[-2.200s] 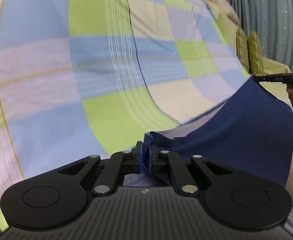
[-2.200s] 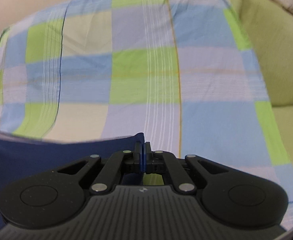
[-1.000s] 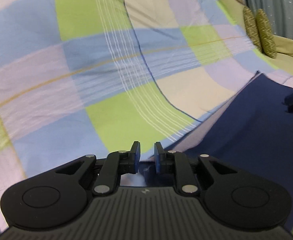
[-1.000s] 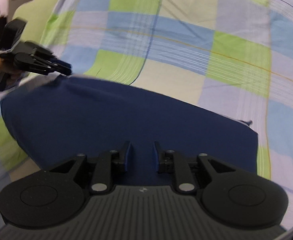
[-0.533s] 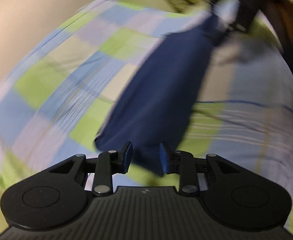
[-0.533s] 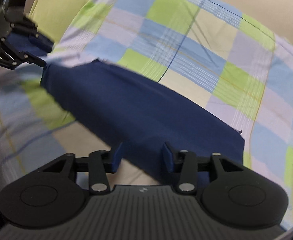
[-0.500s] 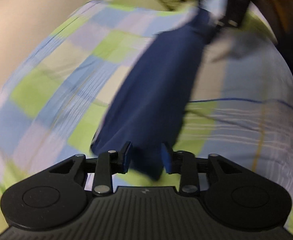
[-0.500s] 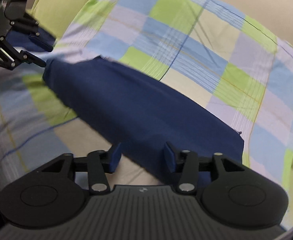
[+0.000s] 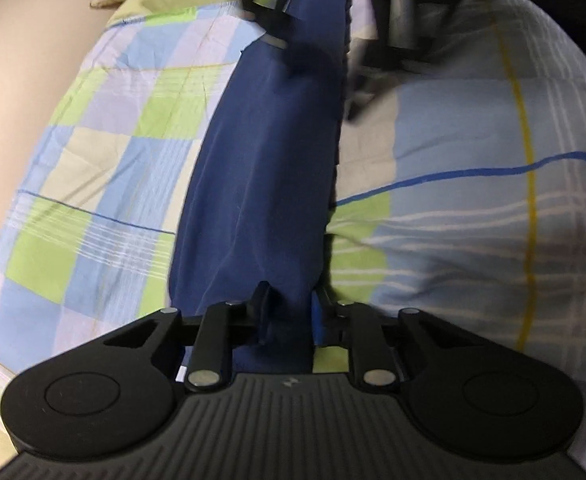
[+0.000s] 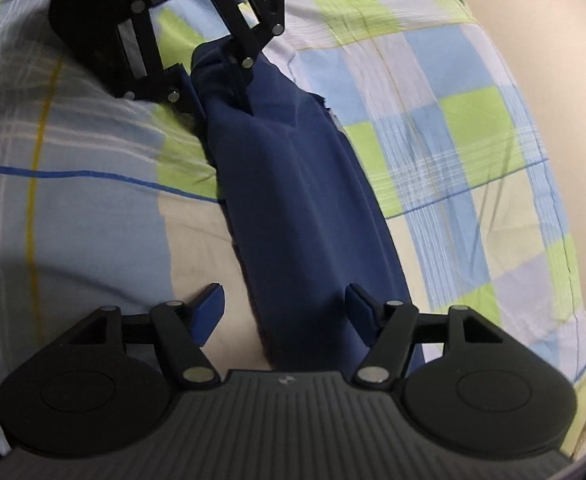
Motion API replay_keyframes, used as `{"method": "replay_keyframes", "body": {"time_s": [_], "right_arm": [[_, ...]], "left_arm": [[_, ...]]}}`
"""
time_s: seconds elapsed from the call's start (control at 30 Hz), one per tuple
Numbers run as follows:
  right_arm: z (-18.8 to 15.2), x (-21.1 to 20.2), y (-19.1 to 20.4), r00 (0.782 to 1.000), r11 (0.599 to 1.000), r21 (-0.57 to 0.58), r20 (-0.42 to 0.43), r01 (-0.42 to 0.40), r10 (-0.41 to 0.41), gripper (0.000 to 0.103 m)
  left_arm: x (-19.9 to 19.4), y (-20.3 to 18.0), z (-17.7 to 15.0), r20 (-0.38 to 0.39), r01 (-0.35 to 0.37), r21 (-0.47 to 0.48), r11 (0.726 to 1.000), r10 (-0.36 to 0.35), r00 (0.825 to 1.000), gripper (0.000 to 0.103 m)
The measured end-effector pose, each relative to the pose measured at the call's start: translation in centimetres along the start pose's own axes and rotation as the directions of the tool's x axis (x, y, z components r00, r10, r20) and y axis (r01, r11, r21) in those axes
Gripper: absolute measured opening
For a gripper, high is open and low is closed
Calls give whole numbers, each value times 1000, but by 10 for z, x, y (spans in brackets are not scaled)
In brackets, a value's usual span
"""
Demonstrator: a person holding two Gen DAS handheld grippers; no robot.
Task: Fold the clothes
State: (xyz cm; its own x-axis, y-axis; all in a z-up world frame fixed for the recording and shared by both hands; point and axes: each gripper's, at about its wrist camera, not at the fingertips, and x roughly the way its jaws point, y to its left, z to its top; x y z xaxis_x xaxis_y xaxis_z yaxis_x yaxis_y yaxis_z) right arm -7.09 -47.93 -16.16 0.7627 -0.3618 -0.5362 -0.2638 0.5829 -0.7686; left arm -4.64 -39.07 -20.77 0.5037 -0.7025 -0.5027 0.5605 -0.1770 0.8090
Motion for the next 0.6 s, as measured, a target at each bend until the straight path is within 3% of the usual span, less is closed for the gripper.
{"method": "replay_keyframes", "body": {"time_s": [0.03,0.07,0.13,0.2,0.23,0.3,0.37,0.43,0.6], "right_arm": [[-1,0,-1,1000,1000,8,6,-7,7,16],[-2,0,-2,1000,1000,15,11,-14,14,16],[-4,-3,0,1000,999,-27,23,22,-22,16],[-6,-6,7,996,992,-98,48,76,-72,27],[-7,-6,13,993,985,-141,67,103,-94,40],[-9,-5,21,989,972,-195,97,128,-110,40],[-9,-1,22,992,974,-198,87,108,-93,29],[-18,2,15,994,980,-175,62,99,-90,27],[-82,-4,-19,993,982,-149,-24,113,-118,27]], "left_arm": [[-2,2,0,2,3,-9,1000,-3,1000,24],[-4,4,1,7,-4,-8,1000,4,1000,32],[-11,1,5,37,-53,29,998,52,998,40],[-14,-4,7,77,-80,80,994,74,994,48],[-13,-6,9,91,-80,102,992,71,993,49],[-4,-6,12,77,-47,94,994,40,996,46],[5,2,10,45,-2,36,999,0,999,42],[7,11,3,20,16,-10,1000,-16,1000,42],[2,25,-23,-42,43,-109,993,-48,998,27]]}}
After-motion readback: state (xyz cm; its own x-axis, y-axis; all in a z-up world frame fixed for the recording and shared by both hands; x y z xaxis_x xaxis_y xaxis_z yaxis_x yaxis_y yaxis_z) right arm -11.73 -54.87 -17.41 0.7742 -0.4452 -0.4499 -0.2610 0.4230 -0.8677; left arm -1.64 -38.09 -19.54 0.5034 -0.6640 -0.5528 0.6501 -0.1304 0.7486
